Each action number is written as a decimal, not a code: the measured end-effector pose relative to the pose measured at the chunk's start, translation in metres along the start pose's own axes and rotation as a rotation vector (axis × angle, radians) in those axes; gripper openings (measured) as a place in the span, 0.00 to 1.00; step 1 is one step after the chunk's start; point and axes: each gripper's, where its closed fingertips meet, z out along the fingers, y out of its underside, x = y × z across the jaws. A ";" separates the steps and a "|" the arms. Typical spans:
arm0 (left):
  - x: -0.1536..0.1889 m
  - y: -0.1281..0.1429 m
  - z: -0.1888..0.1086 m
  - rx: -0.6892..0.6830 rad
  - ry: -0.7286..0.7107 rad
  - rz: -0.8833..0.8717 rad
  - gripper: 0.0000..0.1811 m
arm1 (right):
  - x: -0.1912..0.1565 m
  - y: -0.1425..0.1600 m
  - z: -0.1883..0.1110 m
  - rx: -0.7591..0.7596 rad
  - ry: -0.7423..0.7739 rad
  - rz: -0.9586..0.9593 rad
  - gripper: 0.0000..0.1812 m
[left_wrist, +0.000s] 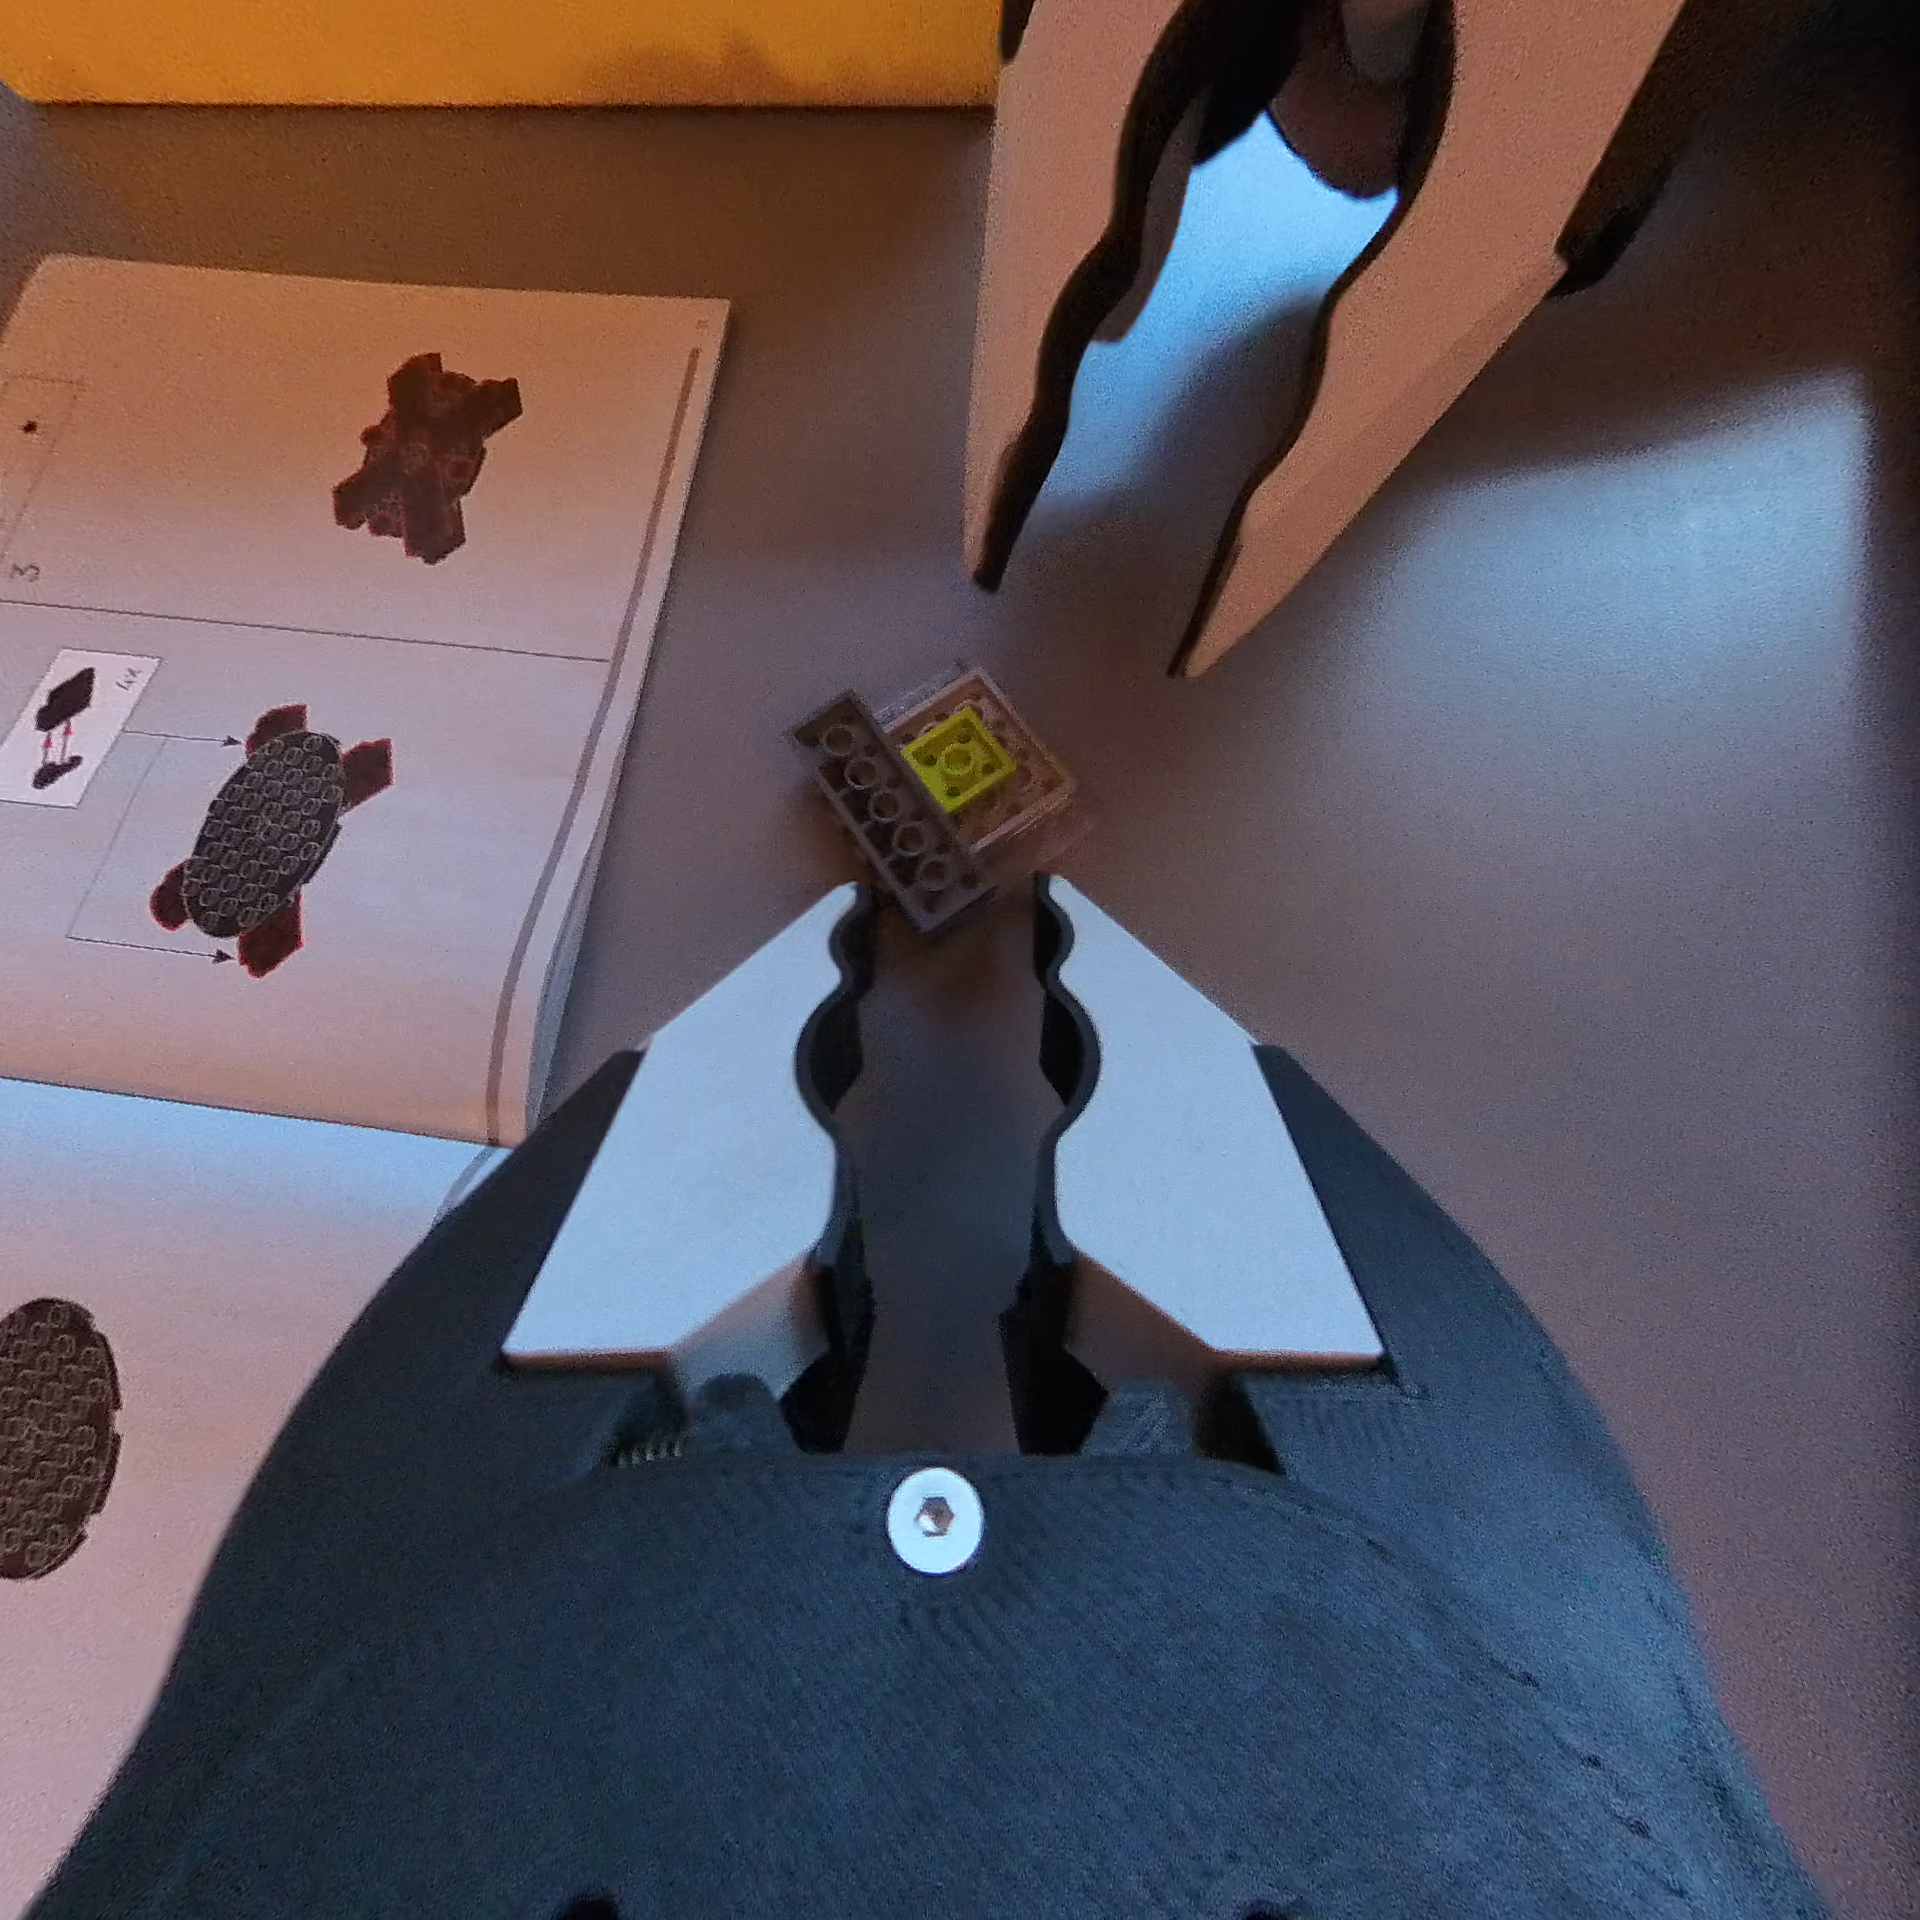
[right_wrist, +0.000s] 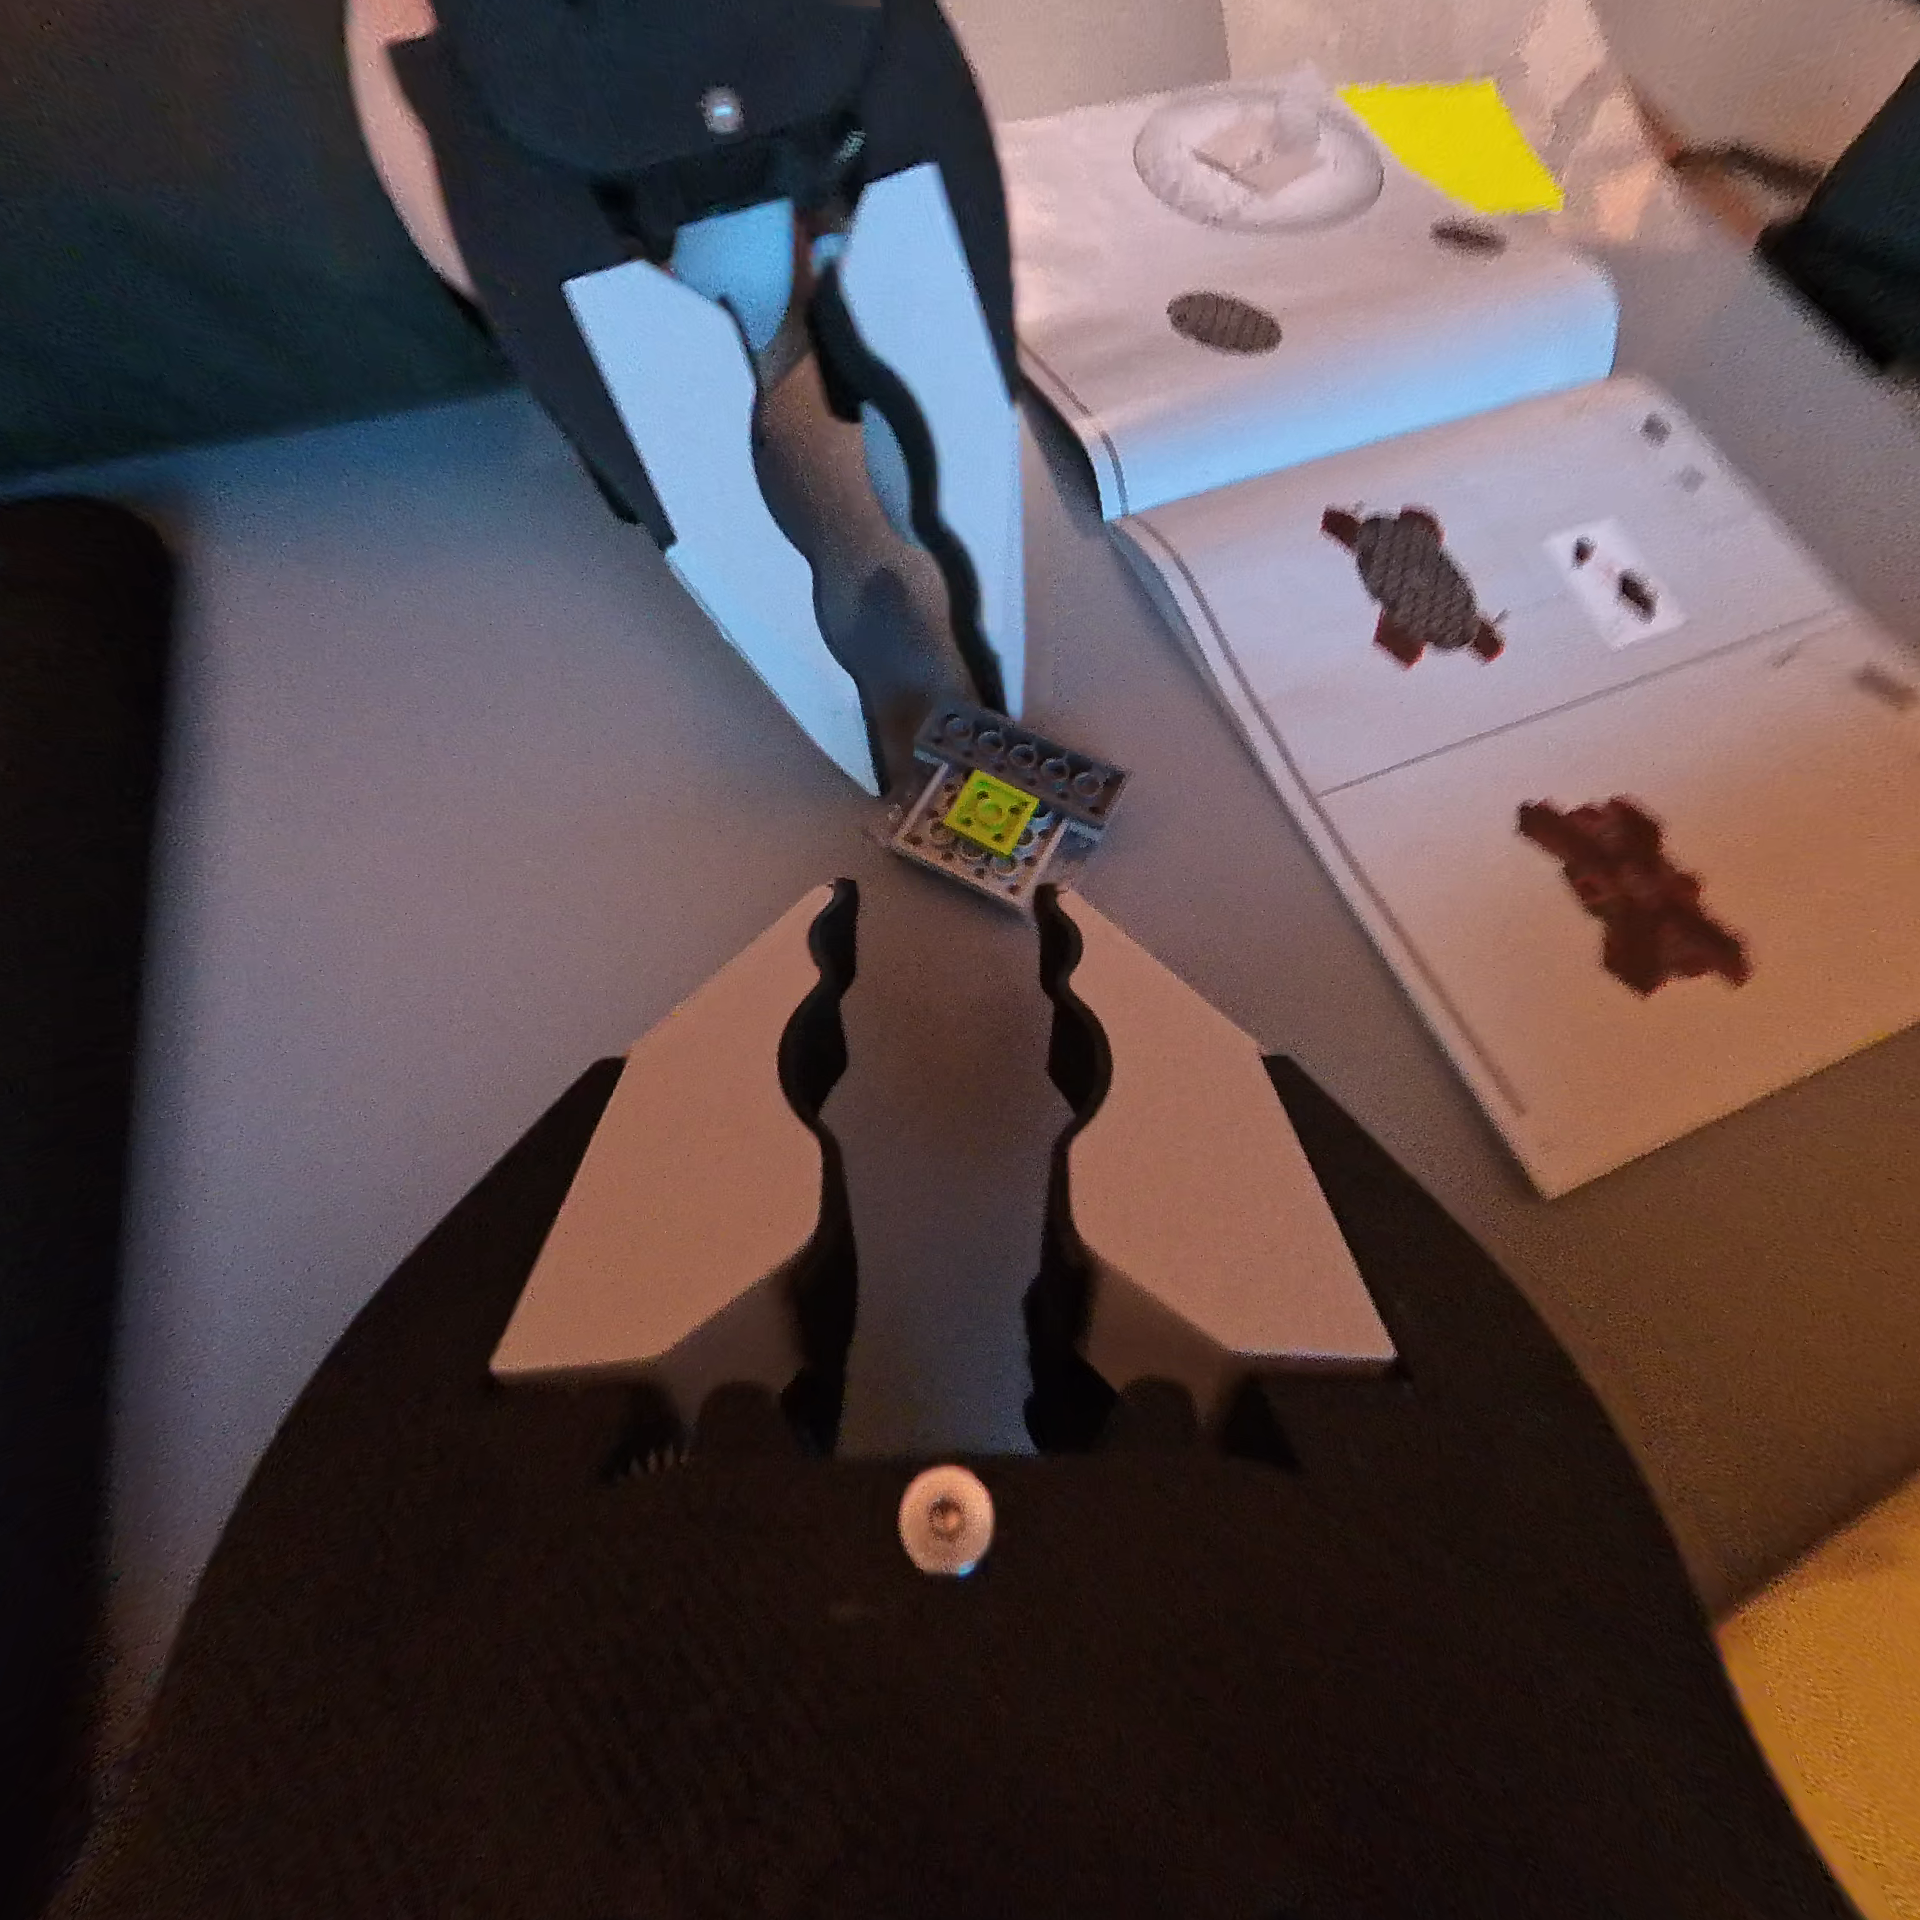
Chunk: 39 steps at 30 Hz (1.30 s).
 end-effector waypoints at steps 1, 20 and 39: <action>0.001 -0.001 0.001 -0.001 -0.002 0.005 0.14 | 0.002 0.002 0.002 -0.003 -0.013 0.072 0.21; 0.010 -0.016 0.013 0.055 0.050 -0.135 0.10 | 0.017 0.010 0.013 -0.013 -0.005 0.167 0.16; 0.003 -0.053 -0.019 0.391 0.459 -0.660 0.14 | 0.003 -0.026 -0.006 0.118 0.192 -0.434 0.11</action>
